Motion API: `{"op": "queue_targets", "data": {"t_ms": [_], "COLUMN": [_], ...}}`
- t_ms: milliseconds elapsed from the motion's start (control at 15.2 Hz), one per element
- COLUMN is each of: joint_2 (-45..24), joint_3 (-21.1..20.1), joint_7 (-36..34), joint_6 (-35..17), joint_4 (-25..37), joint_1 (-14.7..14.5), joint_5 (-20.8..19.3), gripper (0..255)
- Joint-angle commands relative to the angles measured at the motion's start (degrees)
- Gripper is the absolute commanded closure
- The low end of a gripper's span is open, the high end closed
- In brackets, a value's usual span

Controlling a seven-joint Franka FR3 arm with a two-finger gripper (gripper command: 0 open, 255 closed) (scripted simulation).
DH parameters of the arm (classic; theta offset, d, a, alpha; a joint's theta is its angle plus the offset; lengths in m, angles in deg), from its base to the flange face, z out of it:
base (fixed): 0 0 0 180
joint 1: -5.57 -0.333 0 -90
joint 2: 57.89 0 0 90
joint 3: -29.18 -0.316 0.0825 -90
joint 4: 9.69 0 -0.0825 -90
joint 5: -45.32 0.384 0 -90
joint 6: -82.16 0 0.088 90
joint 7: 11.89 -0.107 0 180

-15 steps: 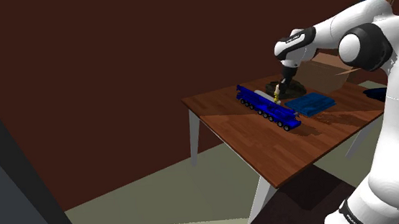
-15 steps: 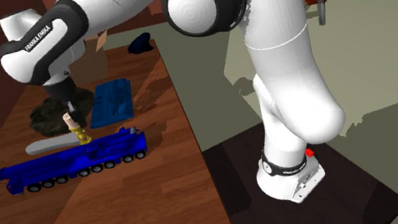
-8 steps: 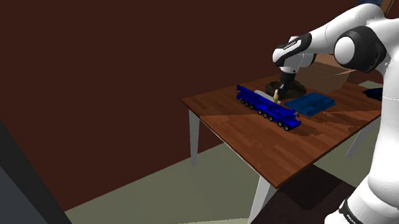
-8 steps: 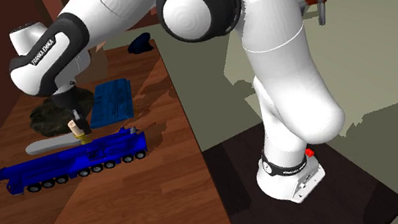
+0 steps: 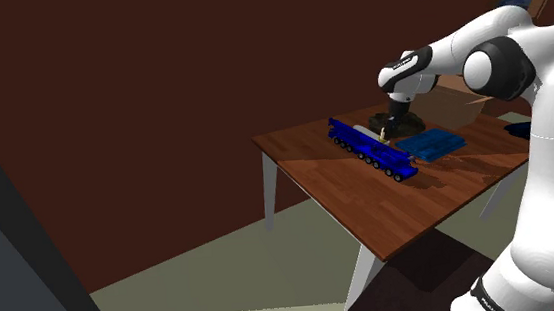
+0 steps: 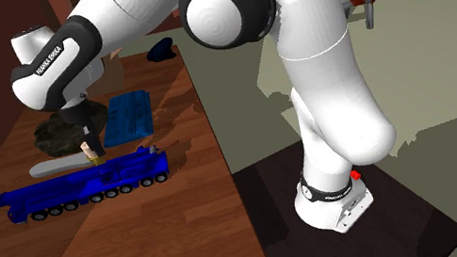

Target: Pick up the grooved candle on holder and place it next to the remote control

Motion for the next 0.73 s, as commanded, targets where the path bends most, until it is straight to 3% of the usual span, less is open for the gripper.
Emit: {"op": "queue_targets", "data": {"t_ms": [0, 198, 462, 660], "joint_2": [0.0, 0.0, 3.0, 3.0], "joint_3": [0.0, 0.0, 1.0, 1.0], "joint_7": [0.0, 0.0, -1.3, -1.3], "joint_6": [0.0, 0.0, 6.1, 6.1], "joint_4": [0.0, 0.0, 3.5, 3.5], "joint_1": [0.0, 0.0, -0.7, -0.7], "joint_5": [0.0, 0.0, -2.1, -2.1], "gripper": [0, 0, 0, 0]}}
